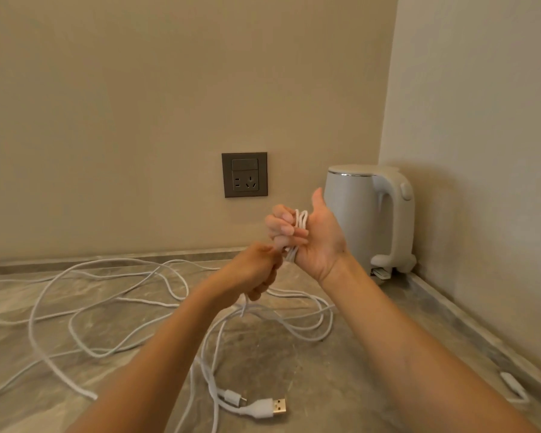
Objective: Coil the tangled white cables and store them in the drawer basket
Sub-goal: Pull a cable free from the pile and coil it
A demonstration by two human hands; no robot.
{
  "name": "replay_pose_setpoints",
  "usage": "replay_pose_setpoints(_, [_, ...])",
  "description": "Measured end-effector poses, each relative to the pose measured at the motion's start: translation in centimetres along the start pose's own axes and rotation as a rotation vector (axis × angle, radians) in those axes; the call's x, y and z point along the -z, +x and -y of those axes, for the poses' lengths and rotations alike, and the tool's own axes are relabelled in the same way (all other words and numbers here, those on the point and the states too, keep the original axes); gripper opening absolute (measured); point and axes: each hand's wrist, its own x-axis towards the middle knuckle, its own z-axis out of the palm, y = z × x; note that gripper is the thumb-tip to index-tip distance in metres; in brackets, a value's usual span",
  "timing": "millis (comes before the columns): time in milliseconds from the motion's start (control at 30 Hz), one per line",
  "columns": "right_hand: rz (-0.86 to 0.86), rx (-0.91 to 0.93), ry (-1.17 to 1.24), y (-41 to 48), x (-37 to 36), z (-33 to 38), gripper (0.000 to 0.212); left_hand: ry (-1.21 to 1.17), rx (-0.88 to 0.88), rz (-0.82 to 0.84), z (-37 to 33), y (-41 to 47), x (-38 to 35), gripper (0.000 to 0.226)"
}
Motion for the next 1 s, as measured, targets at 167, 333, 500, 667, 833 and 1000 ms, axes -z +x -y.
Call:
replay_pose_setpoints(167, [-0.284, 0.236, -0.001, -0.5, -0.8, 1.0, 0.091, 0.046, 0.070, 0.267, -0.6, -0.8, -0.4, 0.042])
replay_pose_setpoints(333, [-0.477, 0.278, -0.351, -0.4, -0.6, 1.3, 0.089, 0.178, 0.058, 0.317, -1.2, -1.2, 0.3, 0.035])
replay_pose_setpoints(500, [-0.652, 0.254, -0.745, -0.6, 0.4, 1.4, 0.088, 0.151, -0.013, 0.233, -1.6, -1.5, 1.9, 0.038])
replay_pose_setpoints(667, [-0.764, 0.141, -1.084, 0.0, 1.1, 1.0, 0.093, 0.229, -0.090, 0.172, -2.3, -1.7, 1.8, 0.035])
replay_pose_setpoints(833, [-0.680, -0.095, -1.279, -0.1, 1.5, 0.5, 0.099, 0.042, -0.234, -0.025, -2.5, -1.8, 3.0, 0.030])
replay_pose_setpoints(1000, [-0.443, -0.345, -1.177, -0.7, 1.0, 0.3, 0.098, -0.050, -0.326, -0.260, -2.2, -1.3, 3.3, 0.036])
